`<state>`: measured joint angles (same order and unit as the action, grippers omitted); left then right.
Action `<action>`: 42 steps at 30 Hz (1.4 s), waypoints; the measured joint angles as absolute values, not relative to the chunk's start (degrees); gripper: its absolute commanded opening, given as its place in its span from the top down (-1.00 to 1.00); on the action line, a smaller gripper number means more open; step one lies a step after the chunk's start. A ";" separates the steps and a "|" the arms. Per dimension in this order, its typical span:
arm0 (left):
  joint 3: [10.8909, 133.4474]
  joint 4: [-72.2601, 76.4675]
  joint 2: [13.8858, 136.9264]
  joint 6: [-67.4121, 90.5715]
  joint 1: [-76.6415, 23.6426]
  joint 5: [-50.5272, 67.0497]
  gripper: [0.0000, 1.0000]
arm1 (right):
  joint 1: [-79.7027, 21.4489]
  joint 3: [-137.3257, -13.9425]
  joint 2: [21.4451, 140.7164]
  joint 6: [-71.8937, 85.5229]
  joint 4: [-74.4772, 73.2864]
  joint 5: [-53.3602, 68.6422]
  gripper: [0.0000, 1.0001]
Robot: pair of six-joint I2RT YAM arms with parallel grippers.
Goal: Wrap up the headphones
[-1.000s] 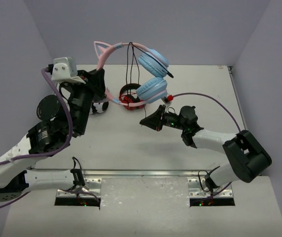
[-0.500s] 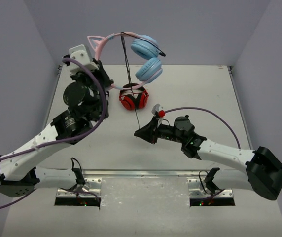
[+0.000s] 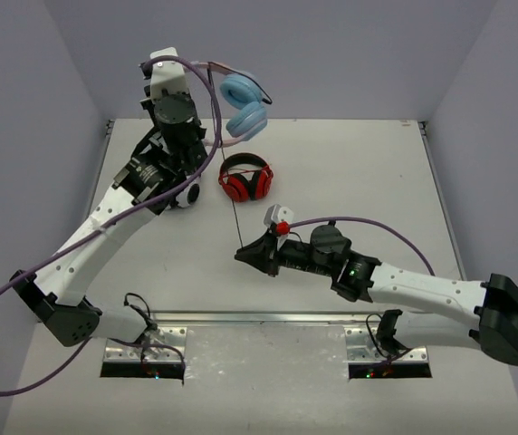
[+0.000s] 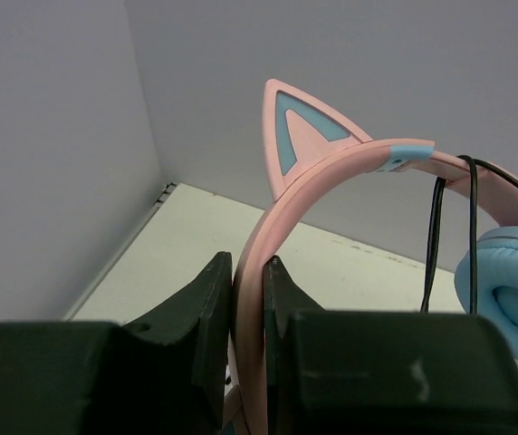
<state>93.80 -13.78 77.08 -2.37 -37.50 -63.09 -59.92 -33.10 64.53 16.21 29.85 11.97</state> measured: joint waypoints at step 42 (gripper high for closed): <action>51.09 2.37 70.37 13.82 -30.09 -44.16 0.99 | -59.96 -65.36 65.06 -9.80 -21.23 -3.92 0.97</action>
